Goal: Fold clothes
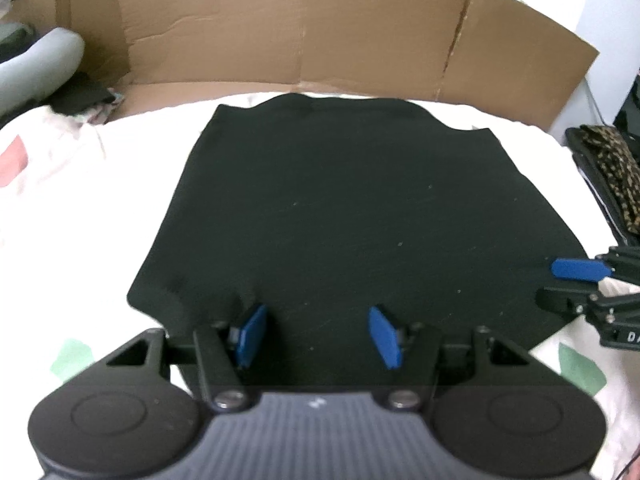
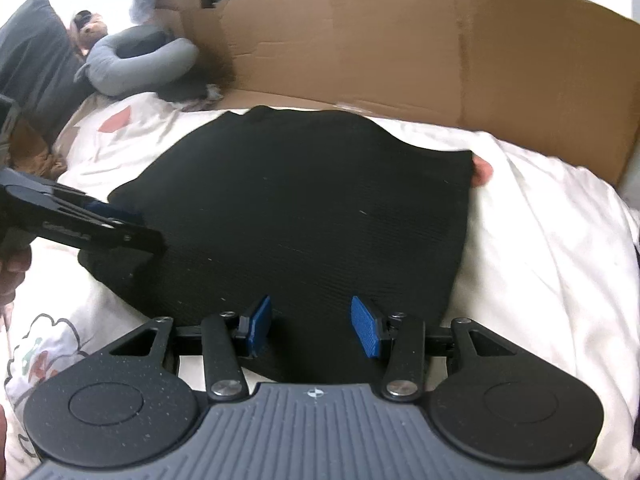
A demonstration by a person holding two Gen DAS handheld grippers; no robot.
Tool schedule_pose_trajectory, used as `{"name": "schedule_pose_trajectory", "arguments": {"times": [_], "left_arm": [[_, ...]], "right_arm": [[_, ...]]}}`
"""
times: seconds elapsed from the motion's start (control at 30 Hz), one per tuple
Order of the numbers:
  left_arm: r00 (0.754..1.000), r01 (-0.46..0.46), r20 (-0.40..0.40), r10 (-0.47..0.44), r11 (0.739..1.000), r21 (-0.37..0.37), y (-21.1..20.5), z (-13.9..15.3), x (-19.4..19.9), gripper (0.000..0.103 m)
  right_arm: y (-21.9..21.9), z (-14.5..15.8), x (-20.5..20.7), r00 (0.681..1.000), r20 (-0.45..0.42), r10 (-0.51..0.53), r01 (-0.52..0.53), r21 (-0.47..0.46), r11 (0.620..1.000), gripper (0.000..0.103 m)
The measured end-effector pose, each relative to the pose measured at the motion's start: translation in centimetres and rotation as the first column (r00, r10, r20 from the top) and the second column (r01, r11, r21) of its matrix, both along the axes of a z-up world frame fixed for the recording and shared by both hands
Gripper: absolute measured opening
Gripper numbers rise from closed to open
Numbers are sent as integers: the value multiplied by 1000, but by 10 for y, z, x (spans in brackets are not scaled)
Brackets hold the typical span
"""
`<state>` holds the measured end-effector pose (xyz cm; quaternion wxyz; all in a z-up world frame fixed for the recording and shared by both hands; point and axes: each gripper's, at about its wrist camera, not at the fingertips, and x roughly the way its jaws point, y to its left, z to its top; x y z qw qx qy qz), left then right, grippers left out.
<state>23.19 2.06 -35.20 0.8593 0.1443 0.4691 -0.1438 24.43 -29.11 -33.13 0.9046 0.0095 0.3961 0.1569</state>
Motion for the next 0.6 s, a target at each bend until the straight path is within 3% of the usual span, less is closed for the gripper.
{"name": "schedule_pose_trajectory", "arguments": {"times": [0.27,0.47,0.6], "left_arm": [[999,-39,-4,39,997,67,23,8,0,61],[998,-61,-9,62,996,72,37,10,-4,65],[997,-72,0,72,995,75,42,20,-6,61]], "right_arm": [[-13,-2,-7,999,-4,-33,33,-16,999,51],[-25,-6,-15,997,-16,-77,76,-37,996,51],[-41,-11,-22,991,-39,-129,126,-51,991,52]]}}
